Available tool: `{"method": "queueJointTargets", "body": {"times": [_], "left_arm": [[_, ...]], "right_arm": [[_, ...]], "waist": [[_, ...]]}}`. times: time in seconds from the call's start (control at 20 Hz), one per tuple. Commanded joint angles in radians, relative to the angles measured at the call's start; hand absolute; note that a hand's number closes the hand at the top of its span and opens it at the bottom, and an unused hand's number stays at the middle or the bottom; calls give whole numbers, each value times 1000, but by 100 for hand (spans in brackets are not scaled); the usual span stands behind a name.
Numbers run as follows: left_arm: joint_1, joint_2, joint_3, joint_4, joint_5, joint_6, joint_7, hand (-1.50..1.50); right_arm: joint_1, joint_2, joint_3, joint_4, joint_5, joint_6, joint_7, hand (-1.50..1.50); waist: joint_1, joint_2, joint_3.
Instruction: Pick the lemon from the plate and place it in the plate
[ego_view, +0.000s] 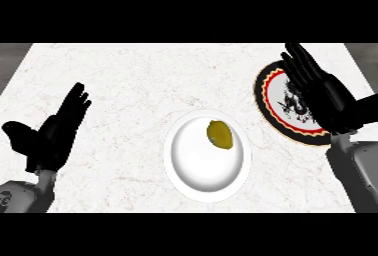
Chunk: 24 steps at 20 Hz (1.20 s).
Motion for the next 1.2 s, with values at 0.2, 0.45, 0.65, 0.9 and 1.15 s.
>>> {"method": "queueJointTargets", "body": {"times": [0.2,0.45,0.65,0.9,1.15], "left_arm": [[100,-98,-71,122,-2,-2,22,0],[85,-154,-111,127,33,-48,50,0],[155,-174,-114,141,32,-75,-18,0],[131,-174,-90,151,0,-70,44,0],[89,-189,-77,165,1,-67,41,0]], "right_arm": [[-153,19,-213,240,-178,210,-272,150],[-99,65,-212,458,103,-66,-464,-150],[-83,95,-286,636,33,94,-726,-150],[-201,24,-254,829,136,202,-821,-150],[-194,-96,-109,793,301,275,-779,-150]], "waist": [[61,23,5],[67,28,4],[67,18,4],[43,4,2],[42,3,1]]}}
